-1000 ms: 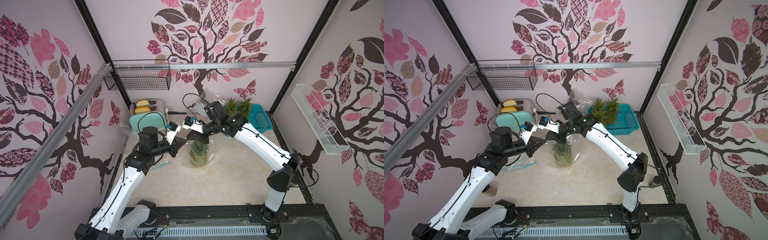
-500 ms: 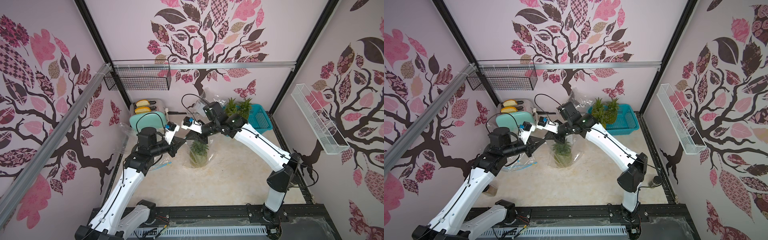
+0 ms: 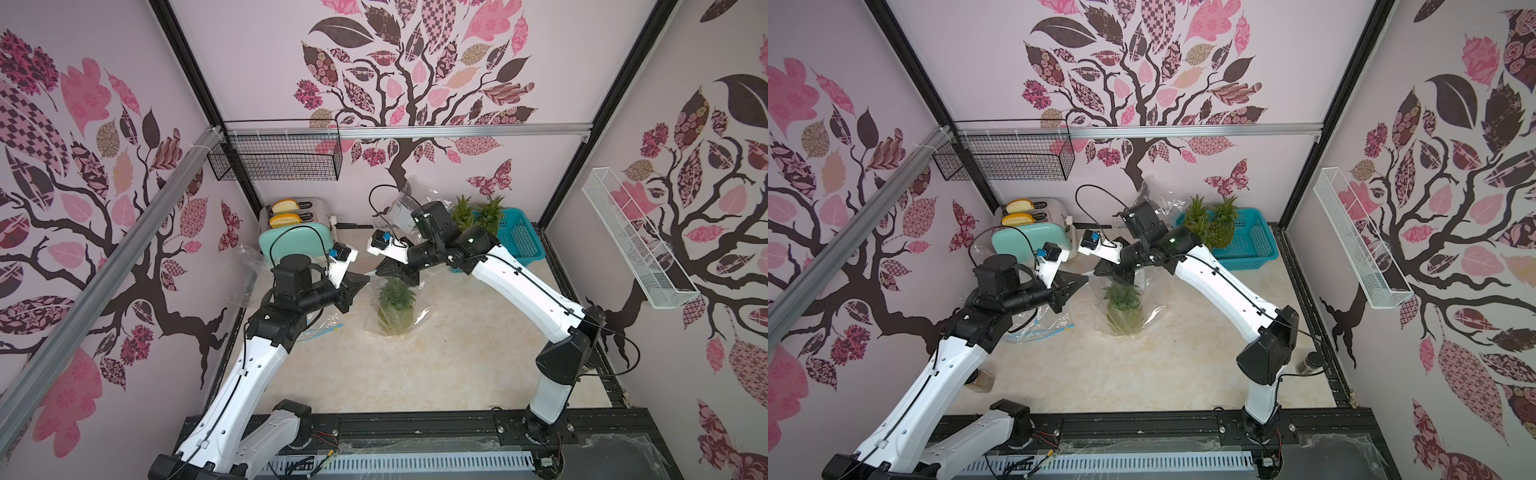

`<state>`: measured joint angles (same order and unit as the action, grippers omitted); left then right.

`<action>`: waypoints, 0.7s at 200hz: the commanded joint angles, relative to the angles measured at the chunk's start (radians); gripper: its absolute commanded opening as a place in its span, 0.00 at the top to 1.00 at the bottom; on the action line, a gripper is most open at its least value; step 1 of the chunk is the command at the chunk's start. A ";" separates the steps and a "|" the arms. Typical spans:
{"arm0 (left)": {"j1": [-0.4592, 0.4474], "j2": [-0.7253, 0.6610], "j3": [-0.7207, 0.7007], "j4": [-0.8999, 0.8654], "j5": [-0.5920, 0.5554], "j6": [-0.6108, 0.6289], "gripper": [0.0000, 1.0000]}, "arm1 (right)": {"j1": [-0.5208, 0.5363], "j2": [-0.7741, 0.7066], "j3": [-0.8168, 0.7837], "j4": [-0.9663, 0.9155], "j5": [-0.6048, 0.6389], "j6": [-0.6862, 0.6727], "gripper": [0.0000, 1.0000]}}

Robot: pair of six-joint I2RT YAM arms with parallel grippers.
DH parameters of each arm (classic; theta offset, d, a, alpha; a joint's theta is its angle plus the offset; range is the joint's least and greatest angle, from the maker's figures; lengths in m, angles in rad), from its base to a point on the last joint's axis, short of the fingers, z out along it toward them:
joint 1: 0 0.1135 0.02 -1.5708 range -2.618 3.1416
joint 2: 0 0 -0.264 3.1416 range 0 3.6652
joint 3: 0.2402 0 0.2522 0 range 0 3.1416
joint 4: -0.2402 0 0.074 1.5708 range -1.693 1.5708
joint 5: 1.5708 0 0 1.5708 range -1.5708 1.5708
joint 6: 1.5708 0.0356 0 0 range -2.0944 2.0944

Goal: Open the zip-top bag and take out the pineapple
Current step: Unzip the zipper on the zipper food storage bag.

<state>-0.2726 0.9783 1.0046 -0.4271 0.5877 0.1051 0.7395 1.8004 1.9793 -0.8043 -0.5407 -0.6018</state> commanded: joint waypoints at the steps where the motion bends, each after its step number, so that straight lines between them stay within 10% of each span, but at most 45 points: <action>1: 0.016 -0.030 0.048 -0.013 -0.069 0.026 1.00 | -0.049 -0.050 -0.022 -0.024 0.093 0.020 0.99; 140: 0.016 -0.002 0.063 0.086 -0.424 -0.021 1.00 | -0.105 -0.341 -0.367 0.101 0.224 0.188 0.99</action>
<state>-0.2745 0.9775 1.0248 -0.4198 0.2966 0.1013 0.6601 1.5379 1.6421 -0.6853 -0.4099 -0.4694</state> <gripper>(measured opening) 0.047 0.071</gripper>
